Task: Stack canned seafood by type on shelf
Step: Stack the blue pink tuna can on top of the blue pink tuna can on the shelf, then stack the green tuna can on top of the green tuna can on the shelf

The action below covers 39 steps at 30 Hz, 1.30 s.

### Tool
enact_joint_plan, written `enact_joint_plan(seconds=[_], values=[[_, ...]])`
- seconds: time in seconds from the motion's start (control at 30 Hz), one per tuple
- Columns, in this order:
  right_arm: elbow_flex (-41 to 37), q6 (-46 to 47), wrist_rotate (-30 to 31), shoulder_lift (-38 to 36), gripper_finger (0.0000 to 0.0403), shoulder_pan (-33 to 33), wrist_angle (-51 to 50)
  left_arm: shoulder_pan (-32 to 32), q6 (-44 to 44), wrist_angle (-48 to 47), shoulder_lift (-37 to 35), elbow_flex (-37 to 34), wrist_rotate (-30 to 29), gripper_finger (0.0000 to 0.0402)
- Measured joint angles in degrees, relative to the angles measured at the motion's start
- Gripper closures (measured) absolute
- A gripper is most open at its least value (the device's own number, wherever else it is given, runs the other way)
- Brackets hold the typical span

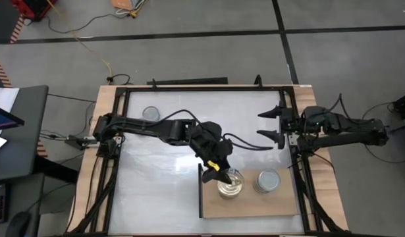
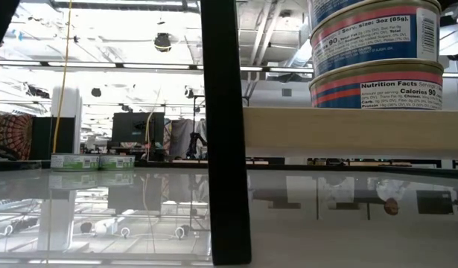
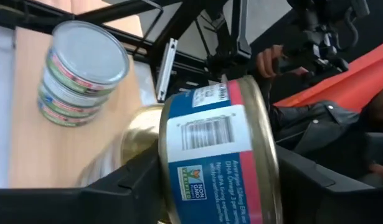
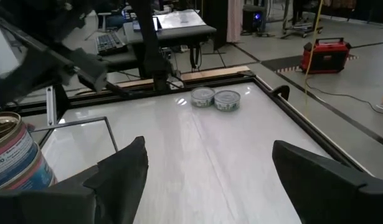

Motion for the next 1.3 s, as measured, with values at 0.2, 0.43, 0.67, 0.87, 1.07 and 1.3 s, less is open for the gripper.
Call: enact_joint_plan(seconds=[0.2, 0.43, 0.67, 0.87, 1.07, 1.3], values=[[0.00, -0.01, 0.00, 0.04, 0.0039, 0.00, -0.01, 0.65, 4.55, -1.12, 0.00, 0.00, 0.97, 0.0118], [0.00, 0.00, 0.00, 0.04, 0.0039, 0.00, -0.01, 1.03, 11.97, -7.27, 0.10, 4.24, -1.73, 0.0089], [0.00, -0.02, 0.00, 0.04, 0.0039, 0.00, -0.03, 0.95, 17.69, -10.08, 0.00, 7.85, -7.61, 0.0090], [0.00, 0.02, -0.02, 0.04, 0.0039, 0.00, -0.03, 0.89, 30.13, -20.42, -1.40, 10.37, -25.67, 0.0091], [0.00, 0.05, -0.02, 1.32, 0.0039, 0.03, 0.11, 2.42, 32.56, -23.74, -4.68, 3.42, -34.04, 0.0104], [-0.02, -0.52, -0.02, 4.61, 0.0039, 0.00, 2.56, 4.77, 31.30, -13.23, -13.96, -14.65, -35.50, 0.0114]])
